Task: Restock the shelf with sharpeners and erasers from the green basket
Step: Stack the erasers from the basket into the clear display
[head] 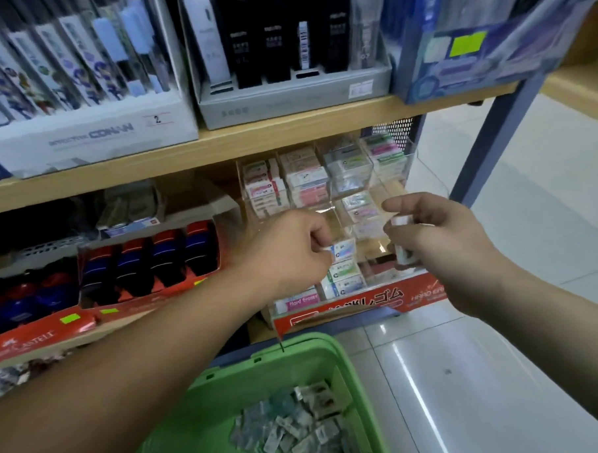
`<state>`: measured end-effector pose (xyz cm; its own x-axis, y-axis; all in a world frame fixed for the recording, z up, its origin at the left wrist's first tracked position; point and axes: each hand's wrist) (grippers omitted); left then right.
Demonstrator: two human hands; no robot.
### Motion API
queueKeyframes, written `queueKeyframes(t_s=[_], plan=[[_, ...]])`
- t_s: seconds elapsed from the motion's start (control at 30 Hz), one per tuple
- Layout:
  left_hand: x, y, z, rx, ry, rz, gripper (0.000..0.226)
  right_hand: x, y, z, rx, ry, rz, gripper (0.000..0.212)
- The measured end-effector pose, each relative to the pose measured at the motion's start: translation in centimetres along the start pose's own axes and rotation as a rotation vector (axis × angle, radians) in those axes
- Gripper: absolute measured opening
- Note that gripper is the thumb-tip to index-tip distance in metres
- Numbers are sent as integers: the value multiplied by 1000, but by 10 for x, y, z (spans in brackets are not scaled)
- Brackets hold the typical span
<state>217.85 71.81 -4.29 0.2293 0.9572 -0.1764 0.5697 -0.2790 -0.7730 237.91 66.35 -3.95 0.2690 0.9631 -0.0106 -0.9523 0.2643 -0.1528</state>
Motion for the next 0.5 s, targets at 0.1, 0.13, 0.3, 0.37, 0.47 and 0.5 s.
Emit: queueKeyframes(t_s=[0.1,0.13,0.3,0.37,0.47,0.5], plan=[[4,5,-4,22,-5,89,8,0,-7,-2,133,61,-7,35],[3,3,-3,-5,-27,115,7,1,-8,-3,143,68,0,37],[-10,-8,1,-111,-30,213,5,-4,-4,-8,43,-7,86,42],[-12,-6,-2,7,-10,221,6,-4,-2,-7,38,-16,93,40],[-13,0,-6,252,56,241,15,-4,-2,-6,49,-7,74,39],[-13,1,-7,266,71,234,16,-4,-3,-5,46,-7,68,39]])
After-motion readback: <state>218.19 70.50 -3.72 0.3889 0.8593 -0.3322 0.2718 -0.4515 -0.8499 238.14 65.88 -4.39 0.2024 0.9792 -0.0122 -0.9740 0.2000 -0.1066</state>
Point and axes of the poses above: each hand's wrist, its own x-axis towards the middle knuckle, its own y-axis out of the palm, z = x × y, and after that the axes turned 11 degrees about -y, right-handed
